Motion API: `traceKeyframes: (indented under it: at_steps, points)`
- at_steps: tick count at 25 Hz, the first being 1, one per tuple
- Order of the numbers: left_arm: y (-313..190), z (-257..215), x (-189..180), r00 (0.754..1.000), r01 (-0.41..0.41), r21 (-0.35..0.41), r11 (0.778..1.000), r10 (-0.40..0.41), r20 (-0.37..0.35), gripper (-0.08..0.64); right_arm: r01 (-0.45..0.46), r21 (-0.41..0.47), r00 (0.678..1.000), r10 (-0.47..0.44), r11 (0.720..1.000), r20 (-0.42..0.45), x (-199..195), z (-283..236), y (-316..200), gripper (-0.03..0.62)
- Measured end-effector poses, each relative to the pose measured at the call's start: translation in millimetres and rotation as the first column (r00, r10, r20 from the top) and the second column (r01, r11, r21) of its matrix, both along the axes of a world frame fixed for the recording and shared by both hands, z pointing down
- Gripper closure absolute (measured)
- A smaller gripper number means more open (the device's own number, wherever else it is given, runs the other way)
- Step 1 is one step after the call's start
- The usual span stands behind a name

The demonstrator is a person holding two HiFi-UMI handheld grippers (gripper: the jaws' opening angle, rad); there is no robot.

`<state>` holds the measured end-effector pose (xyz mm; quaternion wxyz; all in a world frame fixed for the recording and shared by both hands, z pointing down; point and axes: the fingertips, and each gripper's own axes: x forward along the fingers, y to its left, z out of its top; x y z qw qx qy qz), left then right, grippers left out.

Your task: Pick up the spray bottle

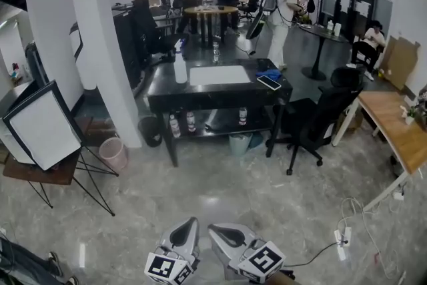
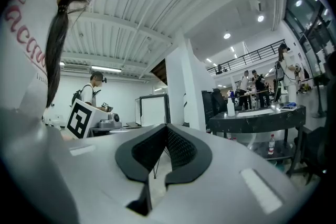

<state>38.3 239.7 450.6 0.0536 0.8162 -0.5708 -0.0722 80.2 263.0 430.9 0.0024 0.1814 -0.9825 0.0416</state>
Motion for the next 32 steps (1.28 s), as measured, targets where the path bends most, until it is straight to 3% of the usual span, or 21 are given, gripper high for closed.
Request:
traceKeyframes:
  at_steps: [5, 17, 22, 32]
  points:
    - [-59, -12, -23, 1.0, -0.014, 0.031, 0.999, 0.013, 0.011, 0.56, -0.019, 0.046, 1.0, 0.019, 0.999, 0.008, -21, -12, -60, 0.592]
    - [-183, -36, -80, 0.998, -0.056, 0.068, 0.996, 0.053, 0.036, 0.56, -0.021, 0.049, 1.0, 0.02, 0.999, 0.01, -88, -25, -181, 0.592]
    - [-220, -33, -101, 0.998, -0.051, 0.068, 0.996, 0.05, 0.029, 0.56, -0.028, 0.062, 0.999, 0.026, 0.998, 0.028, -108, -28, -215, 0.592]
    - [-259, -22, -109, 0.997, -0.081, 0.054, 0.995, 0.08, 0.019, 0.56, -0.07, 0.021, 0.998, 0.07, 0.997, 0.006, -114, -11, -257, 0.592]
